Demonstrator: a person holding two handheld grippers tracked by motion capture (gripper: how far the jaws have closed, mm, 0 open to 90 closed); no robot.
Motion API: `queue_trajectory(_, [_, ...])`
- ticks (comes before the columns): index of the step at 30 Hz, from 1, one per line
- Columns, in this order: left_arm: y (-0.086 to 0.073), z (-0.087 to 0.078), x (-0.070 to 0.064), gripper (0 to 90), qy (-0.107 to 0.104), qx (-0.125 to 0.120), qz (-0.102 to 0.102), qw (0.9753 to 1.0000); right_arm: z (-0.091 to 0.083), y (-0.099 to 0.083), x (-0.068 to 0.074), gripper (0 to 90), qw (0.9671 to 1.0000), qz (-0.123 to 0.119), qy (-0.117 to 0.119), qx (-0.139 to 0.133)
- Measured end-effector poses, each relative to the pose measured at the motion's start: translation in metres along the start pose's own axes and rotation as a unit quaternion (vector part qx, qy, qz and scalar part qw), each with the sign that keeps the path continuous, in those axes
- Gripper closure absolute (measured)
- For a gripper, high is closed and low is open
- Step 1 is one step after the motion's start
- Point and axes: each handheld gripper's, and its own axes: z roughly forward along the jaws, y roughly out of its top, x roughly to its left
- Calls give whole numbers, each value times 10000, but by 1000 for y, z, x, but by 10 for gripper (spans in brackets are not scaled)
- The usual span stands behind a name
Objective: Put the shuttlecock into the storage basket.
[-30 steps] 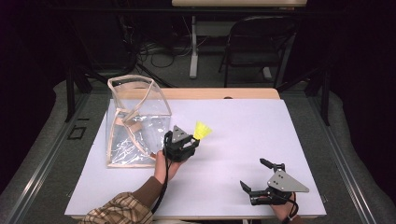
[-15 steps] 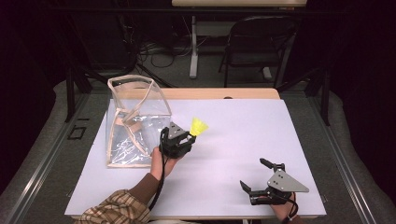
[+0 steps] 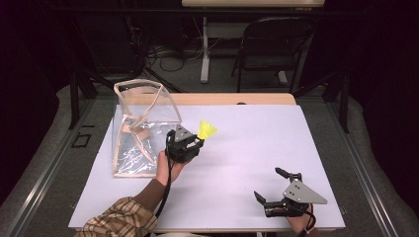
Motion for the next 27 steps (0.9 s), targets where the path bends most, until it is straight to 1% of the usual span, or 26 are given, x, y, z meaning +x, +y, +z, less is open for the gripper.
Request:
queue_trajectory(10, [2,-2,11,647,82,21,-25,10000,0,0,0,1,10000,-11,2,9])
queue_trajectory(13, [4,-2,13,647,99,14,14,9999,0,0,0,0,10000,-12,1,7])
queue_trajectory(15, [5,-3,14,647,98,-3,-7,10000,0,0,0,1,10000,-13,4,6])
queue_trajectory(19, [7,-4,17,646,118,-24,21,9999,1,0,0,0,10000,-15,0,7])
queue_trajectory(27, [12,-5,22,647,136,-6,30,9999,1,0,0,1,10000,-16,-2,1])
